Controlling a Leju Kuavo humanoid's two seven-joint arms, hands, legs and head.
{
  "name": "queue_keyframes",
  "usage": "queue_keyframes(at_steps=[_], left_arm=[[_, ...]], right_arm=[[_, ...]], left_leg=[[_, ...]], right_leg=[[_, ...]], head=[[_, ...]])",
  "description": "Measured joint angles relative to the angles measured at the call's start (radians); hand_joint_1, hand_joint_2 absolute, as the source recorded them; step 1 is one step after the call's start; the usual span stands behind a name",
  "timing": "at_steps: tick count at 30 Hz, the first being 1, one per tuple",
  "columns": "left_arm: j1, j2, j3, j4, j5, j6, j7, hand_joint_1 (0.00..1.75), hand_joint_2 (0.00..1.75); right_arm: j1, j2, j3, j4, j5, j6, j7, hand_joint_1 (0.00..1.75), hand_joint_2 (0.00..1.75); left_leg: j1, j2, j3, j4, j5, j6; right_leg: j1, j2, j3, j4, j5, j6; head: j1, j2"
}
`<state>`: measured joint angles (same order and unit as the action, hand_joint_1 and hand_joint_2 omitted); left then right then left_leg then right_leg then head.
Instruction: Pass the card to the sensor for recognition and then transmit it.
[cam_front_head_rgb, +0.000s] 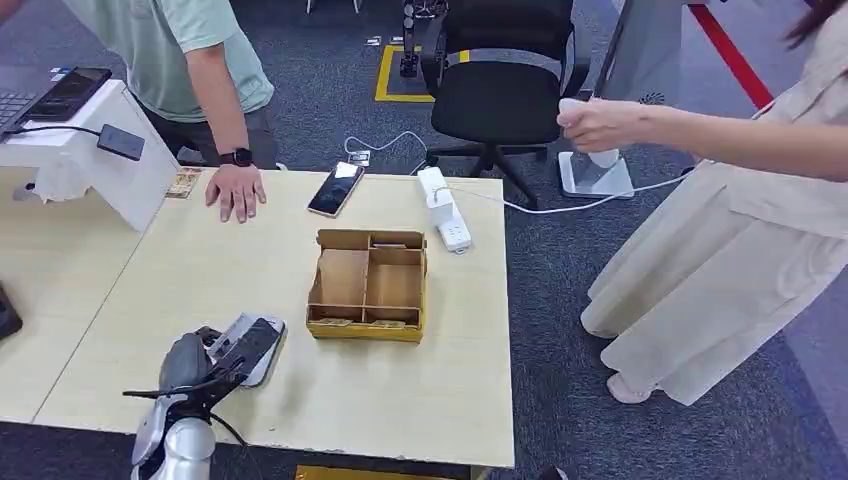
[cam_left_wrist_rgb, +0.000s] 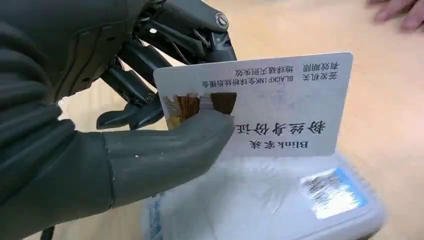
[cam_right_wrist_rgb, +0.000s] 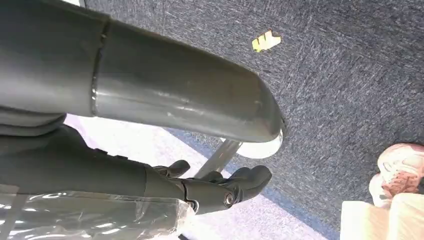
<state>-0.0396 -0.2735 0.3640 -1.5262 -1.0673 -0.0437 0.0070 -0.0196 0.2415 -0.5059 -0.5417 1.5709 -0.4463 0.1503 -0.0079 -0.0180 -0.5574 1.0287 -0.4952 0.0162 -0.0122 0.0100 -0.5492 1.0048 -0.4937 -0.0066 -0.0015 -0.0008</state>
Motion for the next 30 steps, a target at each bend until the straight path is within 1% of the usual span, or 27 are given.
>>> queue_keyframes(at_steps=[3, 11, 13, 14, 15, 17, 19, 23, 27, 30], left_arm=[[-0.005, -0.002, -0.027, -0.021, -0.02, 0.046, -0.021, 1.75, 1.75], [-0.007, -0.002, -0.036, -0.026, -0.023, 0.049, -0.023, 1.75, 1.75], [-0.007, -0.003, -0.052, -0.038, -0.029, 0.052, -0.031, 1.75, 1.75], [-0.007, -0.002, -0.065, -0.044, -0.05, 0.09, -0.056, 1.75, 1.75], [-0.011, -0.002, -0.086, -0.054, -0.084, 0.153, -0.086, 1.75, 1.75], [-0.039, -0.001, -0.125, -0.06, -0.142, 0.256, -0.113, 1.75, 1.75], [-0.053, 0.001, -0.137, -0.061, -0.151, 0.277, -0.125, 1.75, 1.75], [-0.067, 0.005, -0.151, -0.061, -0.175, 0.289, -0.125, 1.75, 1.75], [-0.074, 0.008, -0.157, -0.061, -0.202, 0.334, -0.125, 1.75, 1.75], [-0.087, 0.009, -0.157, -0.061, -0.217, 0.355, -0.125, 1.75, 1.75]], right_arm=[[0.006, 0.002, 0.0, -0.001, 0.0, 0.0, 0.006, 0.0, 0.0], [0.009, 0.003, 0.001, -0.003, 0.0, 0.0, 0.007, 0.0, 0.0], [0.013, 0.006, 0.001, -0.006, 0.0, 0.0, 0.007, 0.0, 0.0], [0.016, 0.008, 0.002, -0.008, 0.0, -0.002, 0.001, 0.0, 0.0], [0.02, 0.008, 0.006, -0.008, 0.0, -0.008, -0.008, 0.0, 0.0], [0.024, 0.011, 0.018, -0.006, 0.0, -0.022, -0.005, 0.0, 0.0], [0.026, 0.012, 0.029, -0.006, 0.0, -0.022, -0.001, 0.0, 0.0], [0.027, 0.016, 0.038, -0.006, 0.0, -0.021, 0.006, 0.0, 0.0], [0.026, 0.016, 0.048, -0.006, 0.0, -0.021, 0.007, 0.0, 0.0], [0.026, 0.017, 0.059, -0.003, 0.0, -0.019, 0.008, 0.0, 0.0]], left_leg=[[0.0, 0.0, 0.0, 0.0, 0.0, 0.0], [0.0, 0.0, 0.0, 0.0, 0.0, 0.0], [0.0, 0.0, 0.0, 0.0, 0.0, 0.0], [0.0, 0.0, 0.0, 0.0, 0.0, 0.0], [0.0, 0.0, 0.0, 0.0, 0.0, 0.0], [0.0, 0.0, 0.0, 0.0, 0.0, 0.0], [0.0, 0.0, 0.0, 0.0, 0.0, 0.0], [0.0, 0.001, 0.0, 0.0, 0.0, 0.0], [0.0, 0.0, 0.0, 0.0, 0.0, 0.0], [0.0, 0.0, 0.0, 0.0, 0.0, 0.0]], right_leg=[[0.0, 0.0, 0.0, 0.0, 0.0, 0.0], [0.0, 0.0, 0.0, 0.0, 0.0, 0.0], [0.0, 0.001, 0.0, 0.0, 0.0, 0.0], [0.0, 0.0, 0.0, 0.0, 0.0, 0.0], [0.0, 0.0, 0.0, 0.0, 0.0, 0.0], [0.0, 0.0, 0.0, 0.0, 0.0, 0.0], [0.0, 0.0, 0.0, 0.0, 0.0, 0.0], [0.0, 0.001, 0.0, 0.0, 0.0, 0.0], [0.0, 0.001, 0.0, 0.0, 0.0, 0.0], [0.0, 0.001, 0.0, 0.0, 0.0, 0.0]], head=[[0.0, 0.0], [0.0, 0.0], [0.0, 0.0], [0.0, 0.0], [0.0, 0.0], [0.0, 0.0], [0.0, 0.0], [0.0, 0.0], [0.0, 0.0], [0.0, 0.0]])
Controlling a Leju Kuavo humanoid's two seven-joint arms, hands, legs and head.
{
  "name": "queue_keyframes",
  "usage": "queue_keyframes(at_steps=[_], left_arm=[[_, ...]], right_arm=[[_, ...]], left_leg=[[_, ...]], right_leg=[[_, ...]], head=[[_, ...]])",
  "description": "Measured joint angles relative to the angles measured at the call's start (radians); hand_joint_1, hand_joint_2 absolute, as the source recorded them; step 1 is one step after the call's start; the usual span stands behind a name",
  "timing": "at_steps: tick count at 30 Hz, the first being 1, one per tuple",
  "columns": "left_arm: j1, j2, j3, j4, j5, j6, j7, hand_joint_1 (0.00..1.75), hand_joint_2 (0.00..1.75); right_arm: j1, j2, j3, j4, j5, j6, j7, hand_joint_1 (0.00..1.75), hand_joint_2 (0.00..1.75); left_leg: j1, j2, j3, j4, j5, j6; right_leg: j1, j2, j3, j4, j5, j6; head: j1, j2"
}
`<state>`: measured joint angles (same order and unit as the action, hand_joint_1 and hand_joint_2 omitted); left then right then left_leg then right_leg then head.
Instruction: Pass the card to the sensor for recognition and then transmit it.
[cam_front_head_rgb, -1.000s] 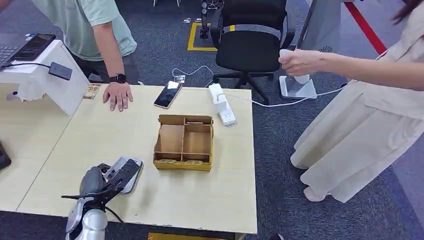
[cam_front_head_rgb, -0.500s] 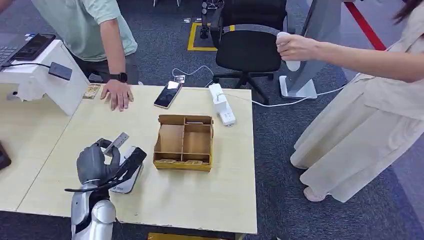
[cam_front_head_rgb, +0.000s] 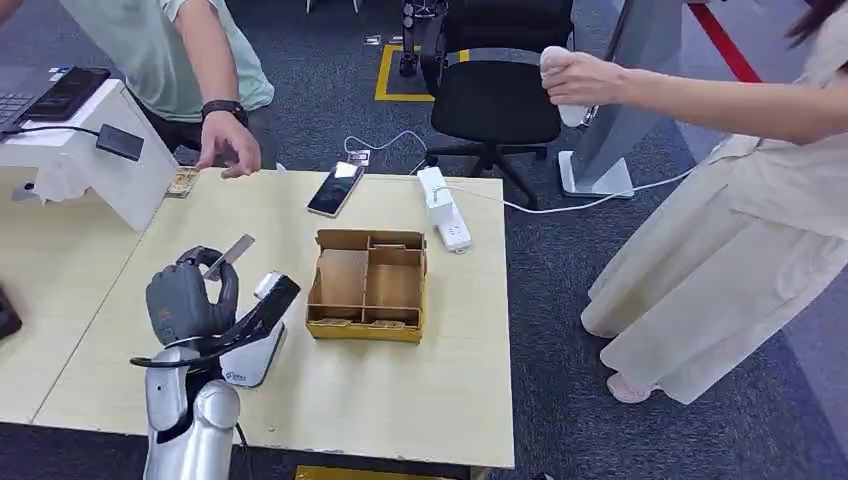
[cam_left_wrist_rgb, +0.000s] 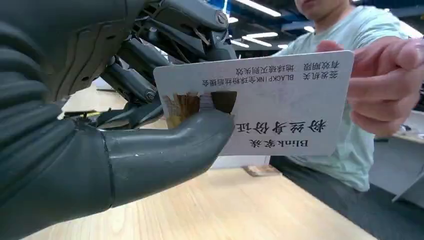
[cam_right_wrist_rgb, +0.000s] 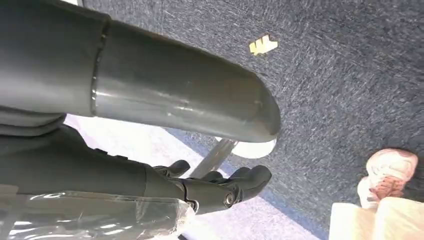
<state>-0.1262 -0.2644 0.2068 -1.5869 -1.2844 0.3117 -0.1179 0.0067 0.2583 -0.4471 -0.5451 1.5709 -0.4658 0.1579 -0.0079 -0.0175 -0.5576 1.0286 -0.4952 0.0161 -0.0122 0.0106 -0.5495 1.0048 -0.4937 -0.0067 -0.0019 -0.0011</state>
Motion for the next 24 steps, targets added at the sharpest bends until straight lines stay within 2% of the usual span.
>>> queue_keyframes(at_steps=[9, 24], left_arm=[[-0.044, 0.003, 0.0, 0.0, -0.047, 0.044, 0.022, 1.75, 1.75], [-0.096, 0.005, 0.001, 0.0, -0.085, 0.045, 0.051, 1.75, 1.75]], right_arm=[[0.0, 0.0, 0.023, 0.004, 0.0, 0.006, 0.01, 0.0, 0.0], [0.0, 0.0, 0.038, 0.005, 0.0, 0.008, 0.019, 0.0, 0.0]], left_leg=[[0.0, 0.0, 0.0, 0.0, 0.0, 0.0], [0.0, 0.0, 0.0, 0.0, 0.0, 0.0]], right_leg=[[0.0, 0.0, 0.0, 0.0, 0.0, 0.0], [0.0, 0.0, 0.0, 0.0, 0.0, 0.0]], head=[[0.0, 0.0], [0.0, 0.0]])
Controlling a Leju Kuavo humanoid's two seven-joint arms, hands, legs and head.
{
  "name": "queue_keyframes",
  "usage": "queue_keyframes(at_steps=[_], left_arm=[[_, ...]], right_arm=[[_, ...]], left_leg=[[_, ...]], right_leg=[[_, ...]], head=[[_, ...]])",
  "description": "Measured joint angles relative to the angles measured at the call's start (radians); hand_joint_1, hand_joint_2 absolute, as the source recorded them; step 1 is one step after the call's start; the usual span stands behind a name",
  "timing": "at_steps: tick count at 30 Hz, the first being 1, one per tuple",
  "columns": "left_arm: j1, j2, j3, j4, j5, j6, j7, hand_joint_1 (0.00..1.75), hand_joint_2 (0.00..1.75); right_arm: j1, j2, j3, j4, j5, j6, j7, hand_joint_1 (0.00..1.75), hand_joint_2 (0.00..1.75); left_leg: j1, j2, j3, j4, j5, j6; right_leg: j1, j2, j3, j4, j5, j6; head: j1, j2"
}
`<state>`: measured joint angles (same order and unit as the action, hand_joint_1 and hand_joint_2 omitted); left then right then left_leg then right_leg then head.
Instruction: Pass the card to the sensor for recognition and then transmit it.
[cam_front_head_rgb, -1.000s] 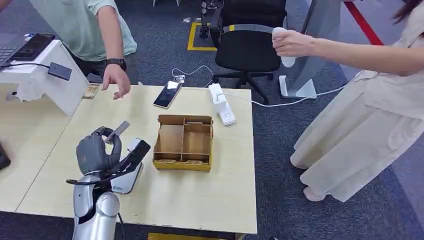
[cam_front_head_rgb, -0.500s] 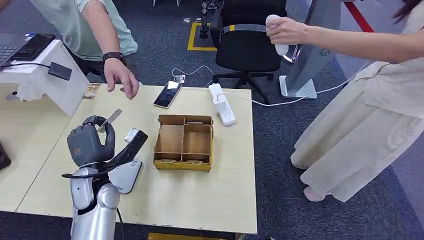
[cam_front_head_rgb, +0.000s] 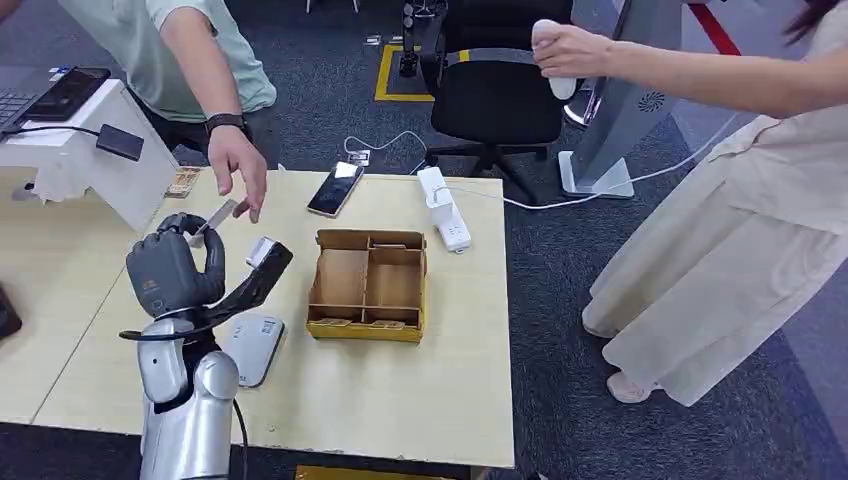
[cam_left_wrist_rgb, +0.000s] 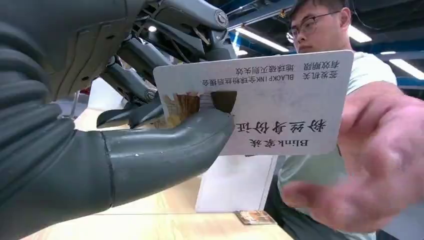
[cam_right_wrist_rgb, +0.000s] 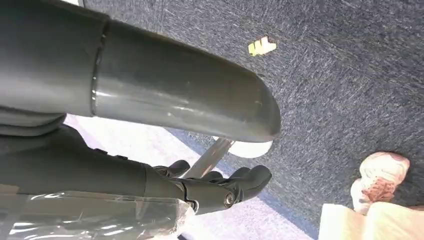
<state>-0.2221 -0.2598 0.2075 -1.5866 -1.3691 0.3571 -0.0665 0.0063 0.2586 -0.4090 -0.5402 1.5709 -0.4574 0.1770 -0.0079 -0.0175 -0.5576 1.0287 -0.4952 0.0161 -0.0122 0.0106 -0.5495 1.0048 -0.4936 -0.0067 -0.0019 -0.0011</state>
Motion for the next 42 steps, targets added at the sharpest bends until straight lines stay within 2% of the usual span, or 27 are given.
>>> queue_keyframes(at_steps=[20, 21, 22, 23, 27, 34, 42], left_arm=[[-0.043, -0.017, 0.001, 0.049, 0.027, -0.018, 0.002, 1.75, 1.75], [-0.044, -0.018, 0.001, 0.05, 0.027, -0.018, 0.002, 1.61, 1.75], [-0.046, -0.018, 0.001, 0.053, 0.028, -0.018, 0.002, 0.14, 1.75], [-0.047, -0.019, 0.001, 0.056, 0.033, -0.018, 0.002, 0.0, 1.75], [-0.048, -0.022, 0.001, 0.063, 0.053, -0.015, -0.002, 0.0, 1.75], [-0.039, -0.021, 0.001, 0.06, 0.085, 0.001, -0.067, 0.0, 1.75], [-0.014, -0.016, 0.001, 0.039, 0.09, 0.009, -0.101, 0.0, 1.75]], right_arm=[[0.0, 0.0, 0.006, 0.0, 0.0, 0.011, 0.007, 0.0, 0.0], [0.0, 0.0, 0.006, 0.0, 0.0, 0.011, 0.007, 0.0, 0.0], [0.0, 0.0, 0.005, 0.0, 0.0, 0.011, 0.007, 0.0, 0.0], [0.0, 0.0, 0.005, 0.0, 0.0, 0.011, 0.007, 0.0, 0.0], [0.0, 0.0, 0.006, 0.0, 0.0, 0.013, 0.009, 0.0, 0.0], [0.0, 0.0, 0.006, 0.0, 0.0, 0.014, 0.01, 0.0, 0.0], [-0.001, 0.0, 0.006, 0.0, 0.0, 0.013, 0.002, 0.0, 0.0]], left_leg=[[0.0, 0.0, 0.0, 0.0, 0.0, 0.0], [0.0, 0.0, 0.0, 0.0, 0.0, 0.0], [0.0, 0.0, 0.0, 0.0, 0.0, 0.0], [0.0, 0.0, 0.0, 0.0, 0.0, 0.0], [0.0, 0.0, 0.0, 0.0, 0.0, 0.0], [0.0, 0.0, 0.0, 0.0, 0.0, 0.0], [0.0, 0.0, 0.0, 0.0, 0.0, 0.0]], right_leg=[[0.0, 0.0, 0.0, 0.0, 0.0, 0.0], [0.0, 0.0, 0.0, 0.0, 0.0, 0.0], [0.0, 0.0, 0.0, 0.0, 0.0, 0.0], [0.0, 0.0, 0.0, 0.0, 0.0, 0.0], [0.0, 0.0, 0.0, 0.0, 0.0, 0.0], [0.0, 0.0, 0.0, 0.0, 0.0, 0.0], [0.0, 0.0, 0.0, 0.0, 0.0, 0.0]], head=[[0.0, 0.0], [0.0, 0.0], [0.0, 0.0], [0.0, 0.0], [0.0, 0.0], [0.0, 0.0], [0.0, 0.0]])
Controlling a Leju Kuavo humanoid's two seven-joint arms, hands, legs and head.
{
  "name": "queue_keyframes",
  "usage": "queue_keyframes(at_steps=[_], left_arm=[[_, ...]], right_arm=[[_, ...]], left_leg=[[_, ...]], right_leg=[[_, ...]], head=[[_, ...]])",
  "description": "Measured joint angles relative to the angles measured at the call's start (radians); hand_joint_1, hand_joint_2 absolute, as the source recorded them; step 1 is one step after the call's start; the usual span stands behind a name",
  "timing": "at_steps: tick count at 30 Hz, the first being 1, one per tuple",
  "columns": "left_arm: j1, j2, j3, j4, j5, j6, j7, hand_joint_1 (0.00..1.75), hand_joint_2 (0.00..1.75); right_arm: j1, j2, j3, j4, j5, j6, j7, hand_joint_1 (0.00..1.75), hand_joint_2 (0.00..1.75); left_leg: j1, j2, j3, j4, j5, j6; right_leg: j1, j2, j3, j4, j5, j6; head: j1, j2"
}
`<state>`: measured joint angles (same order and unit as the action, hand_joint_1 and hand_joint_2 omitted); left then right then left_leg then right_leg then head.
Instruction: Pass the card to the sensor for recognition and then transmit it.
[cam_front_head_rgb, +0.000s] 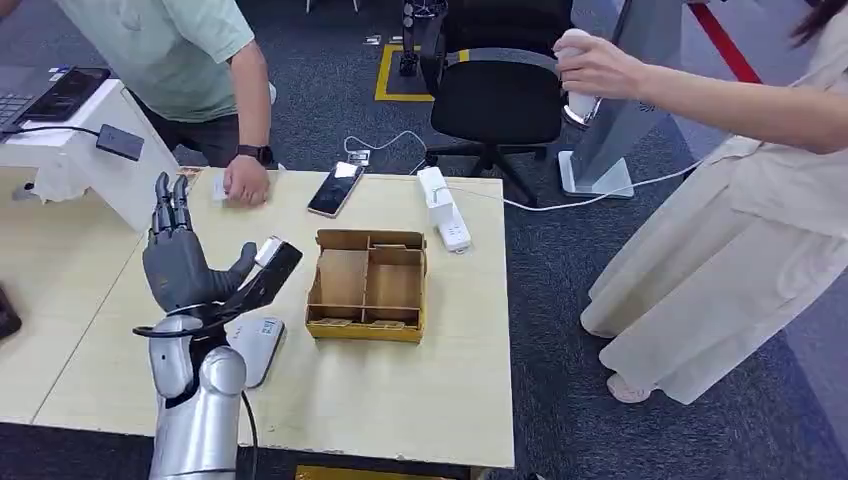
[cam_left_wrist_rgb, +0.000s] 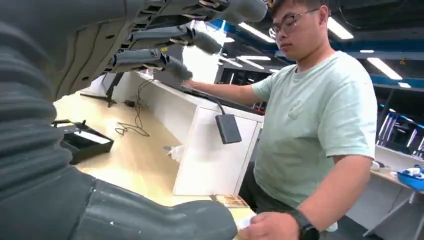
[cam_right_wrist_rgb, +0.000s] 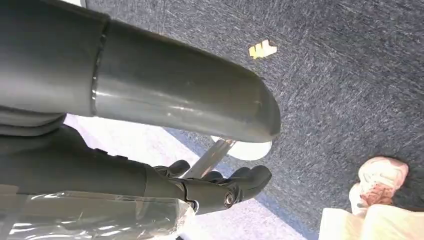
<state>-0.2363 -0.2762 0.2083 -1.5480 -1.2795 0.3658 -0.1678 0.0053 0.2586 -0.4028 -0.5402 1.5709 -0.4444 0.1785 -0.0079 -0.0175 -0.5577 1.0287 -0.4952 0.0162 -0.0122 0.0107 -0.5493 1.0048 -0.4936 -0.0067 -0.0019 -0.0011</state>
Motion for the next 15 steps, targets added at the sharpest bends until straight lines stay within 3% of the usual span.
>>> queue_keyframes(at_steps=[15], left_arm=[[0.044, 0.015, -0.009, -0.023, -0.031, 0.014, -0.024, 0.0, 1.75]], right_arm=[[-0.001, 0.0, 0.0, 0.002, 0.0, -0.013, 0.0, 0.0, 0.0]], left_leg=[[0.0, 0.0, 0.0, 0.0, 0.0, 0.0]], right_leg=[[0.0, 0.0, 0.0, 0.0, 0.0, 0.0]], head=[[0.0, 0.0]])
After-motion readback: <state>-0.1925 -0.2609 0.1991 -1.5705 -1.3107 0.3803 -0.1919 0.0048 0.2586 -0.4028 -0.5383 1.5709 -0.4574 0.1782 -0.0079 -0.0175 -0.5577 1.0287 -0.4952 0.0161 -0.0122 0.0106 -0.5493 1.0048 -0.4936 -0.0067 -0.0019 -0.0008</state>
